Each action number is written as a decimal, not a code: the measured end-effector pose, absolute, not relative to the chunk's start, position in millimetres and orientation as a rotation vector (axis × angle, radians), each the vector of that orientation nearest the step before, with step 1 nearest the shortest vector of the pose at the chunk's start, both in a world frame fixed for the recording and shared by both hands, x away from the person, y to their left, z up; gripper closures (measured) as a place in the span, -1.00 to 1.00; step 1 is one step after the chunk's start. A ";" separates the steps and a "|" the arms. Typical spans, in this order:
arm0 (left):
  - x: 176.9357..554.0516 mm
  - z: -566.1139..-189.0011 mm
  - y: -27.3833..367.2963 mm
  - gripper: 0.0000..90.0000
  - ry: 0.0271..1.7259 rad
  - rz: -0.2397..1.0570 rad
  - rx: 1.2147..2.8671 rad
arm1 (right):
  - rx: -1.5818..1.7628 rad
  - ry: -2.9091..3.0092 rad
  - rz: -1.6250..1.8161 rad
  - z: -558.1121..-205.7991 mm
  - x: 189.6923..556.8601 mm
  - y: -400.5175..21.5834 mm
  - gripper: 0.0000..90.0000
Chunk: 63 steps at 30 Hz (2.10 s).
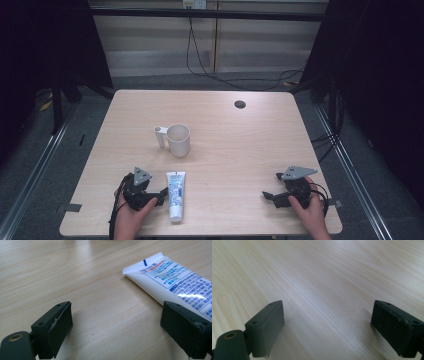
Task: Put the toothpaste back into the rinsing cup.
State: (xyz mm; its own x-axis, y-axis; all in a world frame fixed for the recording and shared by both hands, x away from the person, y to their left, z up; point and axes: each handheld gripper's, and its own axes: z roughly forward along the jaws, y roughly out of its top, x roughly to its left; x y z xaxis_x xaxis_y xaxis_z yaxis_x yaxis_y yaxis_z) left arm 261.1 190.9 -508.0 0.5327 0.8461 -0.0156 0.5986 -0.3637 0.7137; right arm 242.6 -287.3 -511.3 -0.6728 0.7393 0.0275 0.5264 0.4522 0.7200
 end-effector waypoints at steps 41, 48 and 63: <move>276.9 -441.7 162.7 -0.62 1.349 0.254 2.199 | 1.085 2.418 1.046 -511.3 242.7 -287.3 -0.76; 278.5 -444.7 148.1 -0.61 1.321 0.209 2.220 | 1.083 2.418 1.045 -511.3 242.8 -287.4 -0.76; 280.2 -457.9 134.7 -0.60 1.381 0.121 2.212 | 1.083 2.418 1.045 -511.3 242.8 -287.4 -0.76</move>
